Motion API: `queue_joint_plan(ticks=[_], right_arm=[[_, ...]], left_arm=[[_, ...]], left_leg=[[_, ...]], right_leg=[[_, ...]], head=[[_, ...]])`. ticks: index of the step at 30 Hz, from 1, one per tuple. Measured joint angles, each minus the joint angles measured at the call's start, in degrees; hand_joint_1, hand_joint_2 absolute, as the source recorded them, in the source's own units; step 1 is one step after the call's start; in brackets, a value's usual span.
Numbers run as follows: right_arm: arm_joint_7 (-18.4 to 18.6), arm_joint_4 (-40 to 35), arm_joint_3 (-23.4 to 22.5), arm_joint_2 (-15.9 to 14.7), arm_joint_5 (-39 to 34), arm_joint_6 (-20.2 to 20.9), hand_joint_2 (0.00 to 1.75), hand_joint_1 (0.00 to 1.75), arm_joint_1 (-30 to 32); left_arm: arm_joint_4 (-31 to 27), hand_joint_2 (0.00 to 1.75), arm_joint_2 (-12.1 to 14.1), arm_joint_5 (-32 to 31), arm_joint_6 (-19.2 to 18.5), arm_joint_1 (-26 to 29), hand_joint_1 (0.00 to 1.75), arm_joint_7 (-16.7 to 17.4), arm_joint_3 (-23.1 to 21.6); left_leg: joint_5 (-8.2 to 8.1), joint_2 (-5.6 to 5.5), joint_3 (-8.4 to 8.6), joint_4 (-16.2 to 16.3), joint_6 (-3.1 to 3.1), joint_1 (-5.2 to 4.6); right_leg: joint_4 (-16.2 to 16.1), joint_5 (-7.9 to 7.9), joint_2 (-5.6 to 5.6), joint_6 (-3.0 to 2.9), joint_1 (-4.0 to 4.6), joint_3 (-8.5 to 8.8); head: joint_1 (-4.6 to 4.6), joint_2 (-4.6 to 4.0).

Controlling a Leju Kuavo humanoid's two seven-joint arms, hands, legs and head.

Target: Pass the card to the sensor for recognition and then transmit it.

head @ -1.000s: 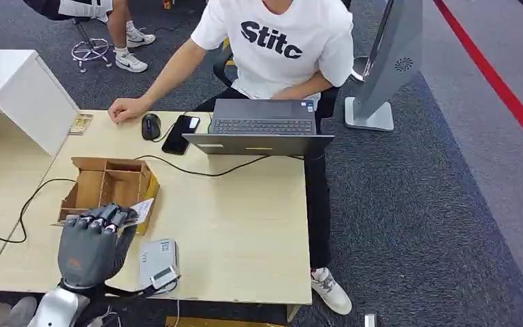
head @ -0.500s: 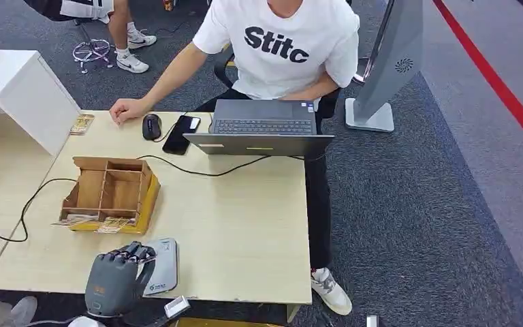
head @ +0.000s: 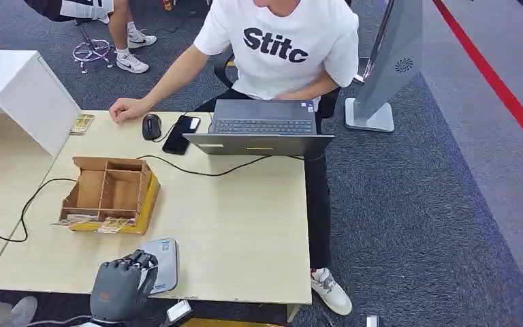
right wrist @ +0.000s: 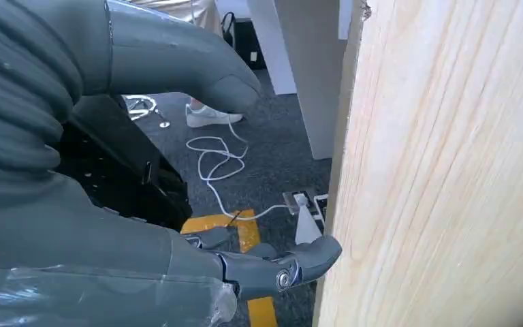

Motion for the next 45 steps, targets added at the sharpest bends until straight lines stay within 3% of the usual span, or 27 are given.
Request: queue_joint_plan(ticks=[12,29,41,45], right_arm=[[0.0,0.0,0.0,0.0,0.7,0.0,1.75,0.00,-0.1],[0.0,0.0,0.0,0.0,0.9,0.6,1.75,0.00,-0.1],[0.4,0.0,-0.1,0.1,2.1,0.7,1.75,0.00,-0.3],[1.0,0.0,0.0,0.1,2.9,0.7,1.75,0.00,-0.4]], left_arm=[[4.5,1.75,-0.8,0.3,-1.1,-0.6,1.75,-1.1,2.1],[4.6,1.75,-1.1,0.9,-1.2,-0.8,1.75,-2.0,2.9],[-2.3,1.75,-0.5,0.7,-3.5,-6.1,1.75,-2.4,2.9],[-3.1,1.75,0.2,5.7,-6.3,-9.7,1.75,-2.9,2.9]], left_leg=[[0.00,-0.01,0.00,0.0,0.00,0.00],[0.00,-0.01,0.03,0.0,0.00,0.00],[0.04,-0.04,0.09,0.0,0.01,0.00],[0.08,-0.15,0.05,0.0,0.03,0.00]], right_leg=[[0.0,0.00,0.00,0.00,0.00,0.00],[0.0,0.00,0.00,0.00,0.00,0.01],[0.0,0.01,-0.02,0.00,0.00,0.06],[0.0,0.01,-0.14,0.00,0.01,0.07]], head=[[-0.02,0.00],[0.00,0.00],[0.00,0.00],[0.00,0.00]])
